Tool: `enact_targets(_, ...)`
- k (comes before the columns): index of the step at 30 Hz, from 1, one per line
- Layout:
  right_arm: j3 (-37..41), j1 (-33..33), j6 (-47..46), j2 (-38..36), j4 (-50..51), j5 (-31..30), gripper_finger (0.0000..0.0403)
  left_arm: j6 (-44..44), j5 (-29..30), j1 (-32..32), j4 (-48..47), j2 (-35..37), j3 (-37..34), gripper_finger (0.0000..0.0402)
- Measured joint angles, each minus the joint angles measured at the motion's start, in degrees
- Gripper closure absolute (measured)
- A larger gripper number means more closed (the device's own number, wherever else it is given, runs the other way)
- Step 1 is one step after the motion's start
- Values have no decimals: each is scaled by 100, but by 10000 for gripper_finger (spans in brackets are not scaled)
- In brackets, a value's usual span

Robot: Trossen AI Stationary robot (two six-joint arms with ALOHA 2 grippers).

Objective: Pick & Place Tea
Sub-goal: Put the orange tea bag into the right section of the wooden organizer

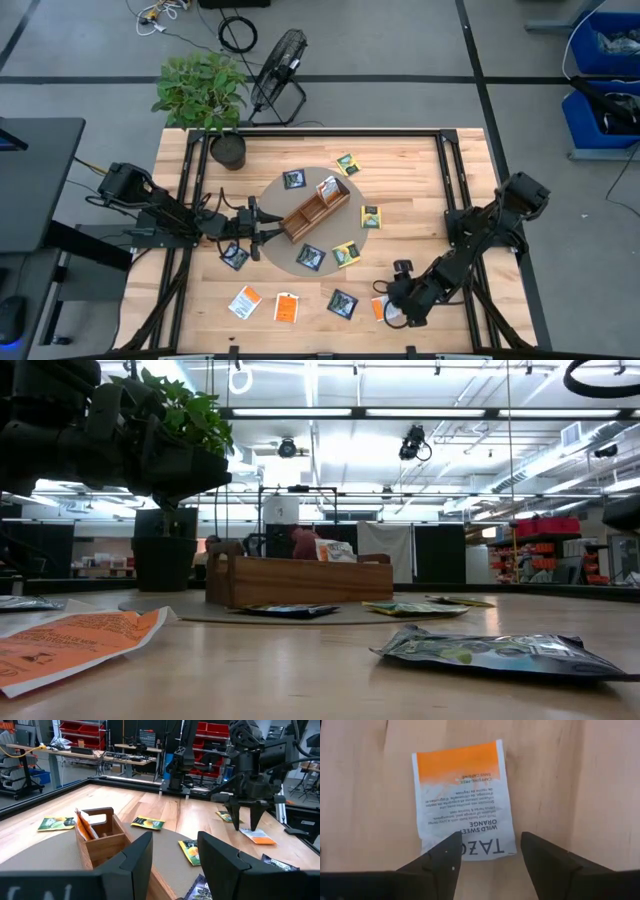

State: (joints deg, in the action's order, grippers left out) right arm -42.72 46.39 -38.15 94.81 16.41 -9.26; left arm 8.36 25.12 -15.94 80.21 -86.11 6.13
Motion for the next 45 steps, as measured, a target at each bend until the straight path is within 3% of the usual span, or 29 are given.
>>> enact_targets(7, -6, 114, -46, 143, 158, -279, 218, 0, 1, 1, 5, -1, 0, 239)
enact_targets(18, -35, 83, 166, 45, 279, -333, 353, 2, 0, 1, 4, -1, 0, 239)
enact_targets(22, -382, 8, 533, -95, 1018, -346, 378, 3, 0, 0, 4, -2, 0, 239)
enact_targets(28, -888, -217, 1711, -101, 2243, -424, 381, 4, 2, 2, 5, -1, 0, 239)
enact_targets(33, -1053, -602, 2672, -108, 2300, -482, 381, 7, 2, 2, -18, -2, 0, 239)
enact_targets(40, -1077, -1119, 4161, -108, 2634, -114, 379, 63, 2, 0, -45, -2, 0, 239)
enact_targets(45, -1077, -1223, 4507, -110, 2669, -319, 344, 149, 0, 0, -215, -2, 0, 239)
